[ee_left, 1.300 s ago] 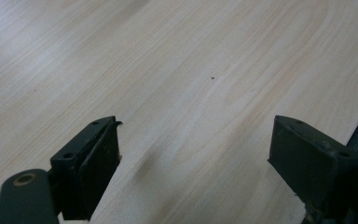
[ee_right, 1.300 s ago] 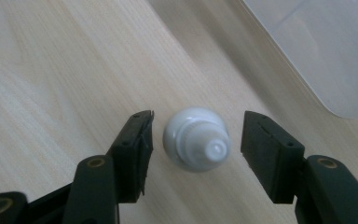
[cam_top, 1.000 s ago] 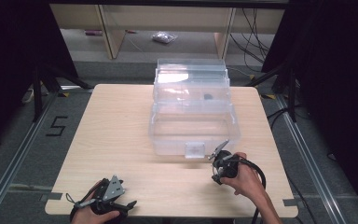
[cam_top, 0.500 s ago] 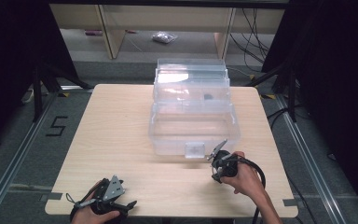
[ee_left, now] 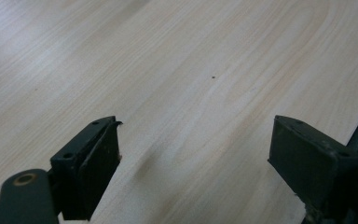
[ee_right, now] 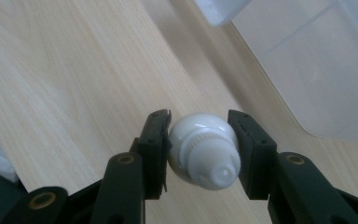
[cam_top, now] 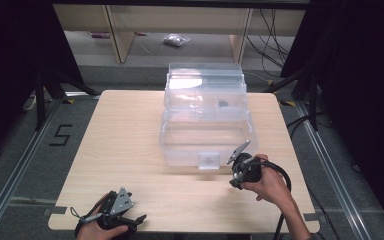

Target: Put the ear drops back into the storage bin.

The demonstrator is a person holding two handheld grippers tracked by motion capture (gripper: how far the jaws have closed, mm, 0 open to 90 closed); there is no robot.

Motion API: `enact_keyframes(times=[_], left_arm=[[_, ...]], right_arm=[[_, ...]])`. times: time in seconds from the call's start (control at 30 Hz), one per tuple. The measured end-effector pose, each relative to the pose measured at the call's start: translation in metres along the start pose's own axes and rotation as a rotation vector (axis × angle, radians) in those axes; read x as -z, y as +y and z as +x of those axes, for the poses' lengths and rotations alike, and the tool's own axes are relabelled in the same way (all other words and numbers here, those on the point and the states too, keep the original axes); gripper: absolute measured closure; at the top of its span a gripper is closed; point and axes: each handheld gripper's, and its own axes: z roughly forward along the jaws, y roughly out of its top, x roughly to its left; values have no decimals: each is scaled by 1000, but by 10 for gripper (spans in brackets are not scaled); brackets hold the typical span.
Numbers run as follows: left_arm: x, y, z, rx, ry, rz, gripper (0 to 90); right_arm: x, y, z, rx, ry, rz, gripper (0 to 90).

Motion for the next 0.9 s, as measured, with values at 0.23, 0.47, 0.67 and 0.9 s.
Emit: enact_keyframes(times=[0.23, 0.47, 0.67, 0.9], left_arm=[[1, 0, 1, -22, -4, 19, 156], [1, 0, 2, -29, -21, 43, 156], [0, 0, 2, -20, -5, 21, 156], [2, 0, 2, -33, -10, 30, 156]], right_arm=[[11, 4, -6, 15, -17, 15, 602], [21, 7, -11, 18, -25, 13, 602], [30, 8, -17, 28, -14, 17, 602], [47, 14, -23, 25, -13, 22, 602]])
